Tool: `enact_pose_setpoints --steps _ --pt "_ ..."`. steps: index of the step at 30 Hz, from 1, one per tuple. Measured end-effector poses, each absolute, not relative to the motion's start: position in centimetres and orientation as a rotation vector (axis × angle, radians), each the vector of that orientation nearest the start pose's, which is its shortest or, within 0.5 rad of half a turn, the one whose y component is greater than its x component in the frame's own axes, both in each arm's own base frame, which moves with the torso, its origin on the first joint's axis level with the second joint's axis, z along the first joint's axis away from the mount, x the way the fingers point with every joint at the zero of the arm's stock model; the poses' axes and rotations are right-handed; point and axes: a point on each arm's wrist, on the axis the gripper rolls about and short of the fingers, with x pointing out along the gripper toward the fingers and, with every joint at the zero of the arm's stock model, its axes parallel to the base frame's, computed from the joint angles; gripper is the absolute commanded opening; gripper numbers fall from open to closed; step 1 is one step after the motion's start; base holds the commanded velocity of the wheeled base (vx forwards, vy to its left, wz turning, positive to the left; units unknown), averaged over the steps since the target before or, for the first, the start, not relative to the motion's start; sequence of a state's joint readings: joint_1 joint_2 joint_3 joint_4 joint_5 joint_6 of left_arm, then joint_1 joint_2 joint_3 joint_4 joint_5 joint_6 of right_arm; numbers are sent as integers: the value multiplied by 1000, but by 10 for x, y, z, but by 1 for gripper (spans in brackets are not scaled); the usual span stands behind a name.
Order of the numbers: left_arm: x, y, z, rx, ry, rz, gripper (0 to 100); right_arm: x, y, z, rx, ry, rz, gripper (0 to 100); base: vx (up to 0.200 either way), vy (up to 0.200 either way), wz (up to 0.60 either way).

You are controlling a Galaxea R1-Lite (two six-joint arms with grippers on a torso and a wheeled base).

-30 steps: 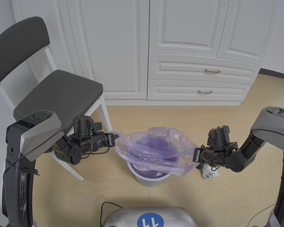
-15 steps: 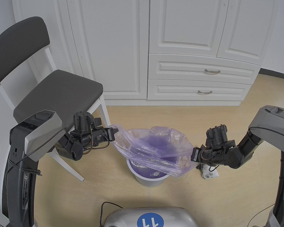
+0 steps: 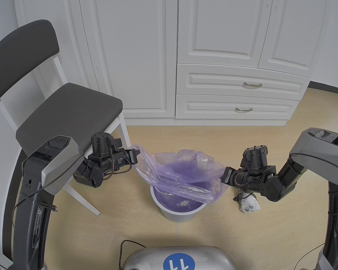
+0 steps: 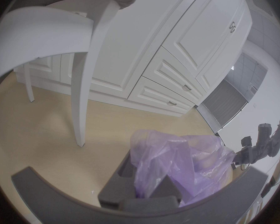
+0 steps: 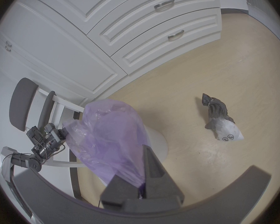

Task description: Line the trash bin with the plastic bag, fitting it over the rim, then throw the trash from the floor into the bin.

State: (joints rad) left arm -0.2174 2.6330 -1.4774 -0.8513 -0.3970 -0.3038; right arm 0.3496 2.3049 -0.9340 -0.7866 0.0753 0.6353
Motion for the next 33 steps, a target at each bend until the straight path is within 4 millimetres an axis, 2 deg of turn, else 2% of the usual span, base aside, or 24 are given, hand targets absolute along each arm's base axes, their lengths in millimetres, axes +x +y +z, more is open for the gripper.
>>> enact_pose_setpoints --steps 7,15,21,26,33 --pt "472 -111 -25 -316 482 -537 0 365 137 -5 472 793 192 0 0 0 0" --pt "440 -110 -12 -288 665 -513 0 355 127 -9 263 831 220 0 0 0 0" --pt "419 -107 -8 -176 772 -466 0 336 118 -14 127 945 229 0 0 0 0" --pt "415 -107 -9 -148 777 -453 0 324 116 -14 44 1009 258 0 0 0 0" --pt "418 -106 -20 -110 789 -457 0 322 119 -20 40 1026 267 0 0 0 0"
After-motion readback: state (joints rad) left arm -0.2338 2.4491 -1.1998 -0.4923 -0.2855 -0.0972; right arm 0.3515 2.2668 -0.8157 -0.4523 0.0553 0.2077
